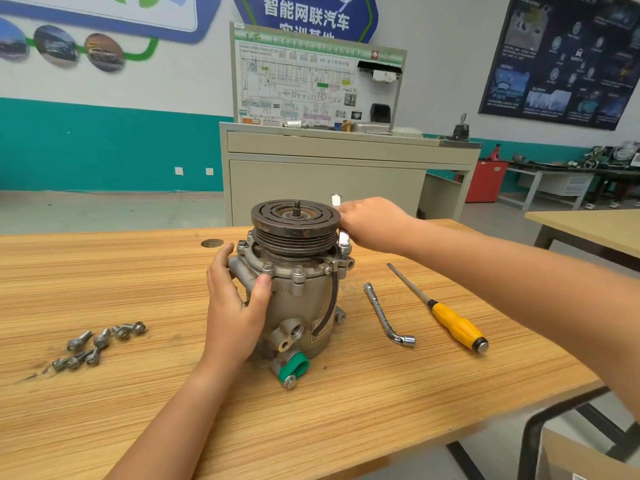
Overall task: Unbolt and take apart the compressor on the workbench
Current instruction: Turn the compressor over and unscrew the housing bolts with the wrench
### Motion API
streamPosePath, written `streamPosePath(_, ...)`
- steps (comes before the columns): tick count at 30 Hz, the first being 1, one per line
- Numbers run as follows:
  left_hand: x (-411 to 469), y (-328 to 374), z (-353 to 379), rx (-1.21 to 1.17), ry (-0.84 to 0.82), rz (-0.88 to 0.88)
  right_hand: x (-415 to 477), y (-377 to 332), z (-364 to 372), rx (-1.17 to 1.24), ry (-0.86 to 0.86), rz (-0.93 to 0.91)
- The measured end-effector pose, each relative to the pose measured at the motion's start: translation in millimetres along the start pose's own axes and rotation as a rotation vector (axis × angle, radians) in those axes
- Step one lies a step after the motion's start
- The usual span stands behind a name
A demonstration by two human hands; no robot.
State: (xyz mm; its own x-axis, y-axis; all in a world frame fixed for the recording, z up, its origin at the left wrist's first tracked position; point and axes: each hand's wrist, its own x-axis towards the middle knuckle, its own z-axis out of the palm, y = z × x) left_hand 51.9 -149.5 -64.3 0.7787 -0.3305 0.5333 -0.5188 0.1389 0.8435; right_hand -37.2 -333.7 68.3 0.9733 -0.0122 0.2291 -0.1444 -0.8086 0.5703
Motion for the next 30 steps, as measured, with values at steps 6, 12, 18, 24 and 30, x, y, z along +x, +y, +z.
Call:
streamPosePath(6,-1,1,0,0.0,0.002,-0.005,-35,12,-11,0.306,0.331,0.317)
streamPosePath(12,-2,1,1,0.005,0.008,-0.003,-88,-5,-36,0.323,0.043,0.394)
streamPosePath(18,-2,2,0,0.002,0.008,-0.008,-89,-29,-46,0.113,-0.207,0.317)
streamPosePath(24,-2,1,0,0.004,0.001,-0.008,-85,-34,-42,-0.142,-0.181,0.161)
streamPosePath(30,-2,1,1,-0.01,0.012,-0.011,-72,5,-25,-0.148,-0.144,0.136)
